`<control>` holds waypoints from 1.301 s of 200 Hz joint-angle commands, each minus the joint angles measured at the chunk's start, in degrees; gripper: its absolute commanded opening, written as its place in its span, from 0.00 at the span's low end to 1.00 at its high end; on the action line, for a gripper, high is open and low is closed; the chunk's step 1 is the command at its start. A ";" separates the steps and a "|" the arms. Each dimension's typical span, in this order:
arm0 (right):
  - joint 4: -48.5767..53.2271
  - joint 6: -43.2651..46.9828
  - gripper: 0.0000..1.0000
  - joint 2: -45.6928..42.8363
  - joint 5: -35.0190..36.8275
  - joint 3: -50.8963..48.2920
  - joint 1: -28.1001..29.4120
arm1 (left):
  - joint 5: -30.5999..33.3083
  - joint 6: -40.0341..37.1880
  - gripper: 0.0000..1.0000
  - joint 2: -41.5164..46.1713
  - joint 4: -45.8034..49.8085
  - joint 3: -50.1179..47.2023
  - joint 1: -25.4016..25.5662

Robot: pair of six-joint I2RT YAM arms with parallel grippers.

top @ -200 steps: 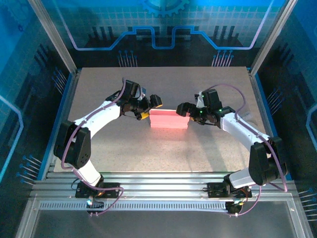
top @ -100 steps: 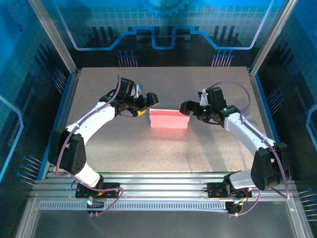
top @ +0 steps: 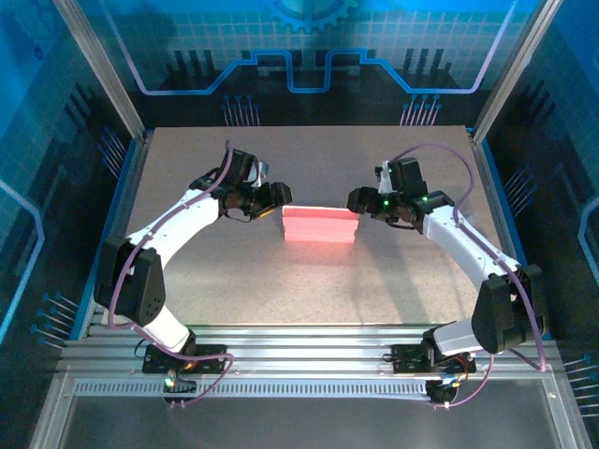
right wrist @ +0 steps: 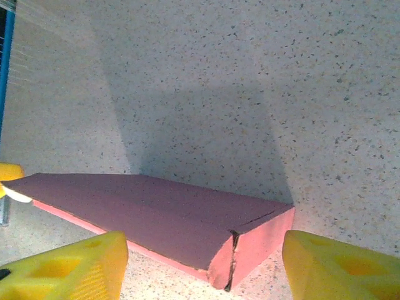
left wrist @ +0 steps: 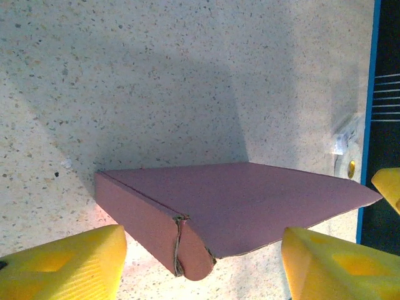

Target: Fold the paper box

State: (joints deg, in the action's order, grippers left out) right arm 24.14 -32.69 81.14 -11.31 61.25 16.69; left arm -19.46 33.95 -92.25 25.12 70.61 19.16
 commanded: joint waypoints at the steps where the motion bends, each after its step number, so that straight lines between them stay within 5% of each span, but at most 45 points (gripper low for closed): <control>1: 1.00 0.78 0.64 0.68 1.05 0.63 -0.68 | 1.17 -1.76 0.65 -0.70 1.85 0.88 -0.53; 175: -2.52 -0.46 0.38 0.46 1.47 -5.77 -0.35 | 0.81 1.06 0.53 1.88 -1.93 -7.71 -0.44; 260: -4.43 -1.25 0.36 -1.00 2.32 -10.54 -0.25 | 0.68 3.09 0.54 3.61 -5.70 -13.59 0.51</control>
State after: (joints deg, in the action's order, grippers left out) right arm 17.23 -33.45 80.36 -11.42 53.17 16.75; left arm -19.81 36.01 -89.23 17.63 59.77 19.57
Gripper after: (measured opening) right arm 0.365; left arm 0.536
